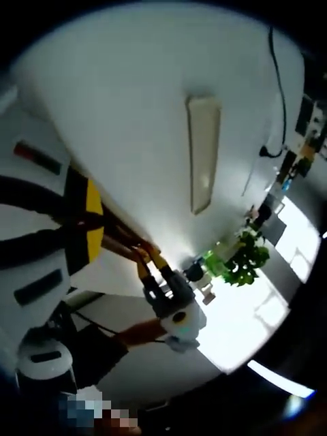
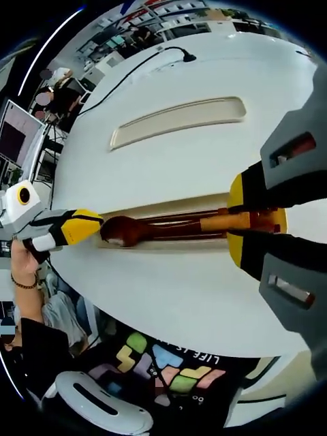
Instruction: Arrange the utensils inside the cutlery case until each visible utensil rests in its matching compartment.
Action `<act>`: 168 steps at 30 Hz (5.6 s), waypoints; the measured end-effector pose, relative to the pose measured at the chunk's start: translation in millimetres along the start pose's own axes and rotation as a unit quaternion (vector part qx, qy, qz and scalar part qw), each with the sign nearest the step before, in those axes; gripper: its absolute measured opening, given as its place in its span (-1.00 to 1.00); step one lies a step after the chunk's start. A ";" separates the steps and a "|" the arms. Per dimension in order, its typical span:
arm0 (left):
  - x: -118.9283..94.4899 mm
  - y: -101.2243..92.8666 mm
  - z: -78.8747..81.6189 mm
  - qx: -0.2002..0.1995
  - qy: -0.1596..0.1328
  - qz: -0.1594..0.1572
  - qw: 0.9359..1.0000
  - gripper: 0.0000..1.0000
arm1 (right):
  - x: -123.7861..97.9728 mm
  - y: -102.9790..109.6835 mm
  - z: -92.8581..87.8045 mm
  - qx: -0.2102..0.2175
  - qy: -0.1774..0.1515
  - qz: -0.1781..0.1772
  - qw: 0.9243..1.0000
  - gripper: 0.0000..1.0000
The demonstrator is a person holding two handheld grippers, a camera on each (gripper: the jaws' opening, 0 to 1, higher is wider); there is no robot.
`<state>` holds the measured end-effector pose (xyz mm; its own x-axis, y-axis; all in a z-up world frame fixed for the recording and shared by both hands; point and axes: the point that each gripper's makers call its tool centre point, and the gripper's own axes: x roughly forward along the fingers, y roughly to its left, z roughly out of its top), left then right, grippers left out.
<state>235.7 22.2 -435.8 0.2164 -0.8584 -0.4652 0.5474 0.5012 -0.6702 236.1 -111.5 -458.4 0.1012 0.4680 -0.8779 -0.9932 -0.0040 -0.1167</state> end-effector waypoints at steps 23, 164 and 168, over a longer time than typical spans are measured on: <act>-10.5 7.4 12.6 0.034 -0.012 0.039 0.999 -0.92 | -21.5 -20.1 2.2 0.061 -0.039 -0.041 0.997 -0.83; 19.8 33.0 121.8 -0.006 -0.111 -0.026 0.993 -0.96 | -61.5 -164.2 3.0 0.229 -0.327 -0.174 0.900 -0.50; 13.6 28.2 127.9 0.064 -0.118 -0.023 0.991 -0.96 | -73.6 -149.6 26.0 0.173 -0.337 -0.145 0.914 -0.30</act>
<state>357.5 10.7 -387.1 0.3634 -0.8891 -0.2782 0.6559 0.4563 -0.6013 375.7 -122.3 -364.3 0.4207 0.8434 -0.3342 -0.9007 0.4325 -0.0423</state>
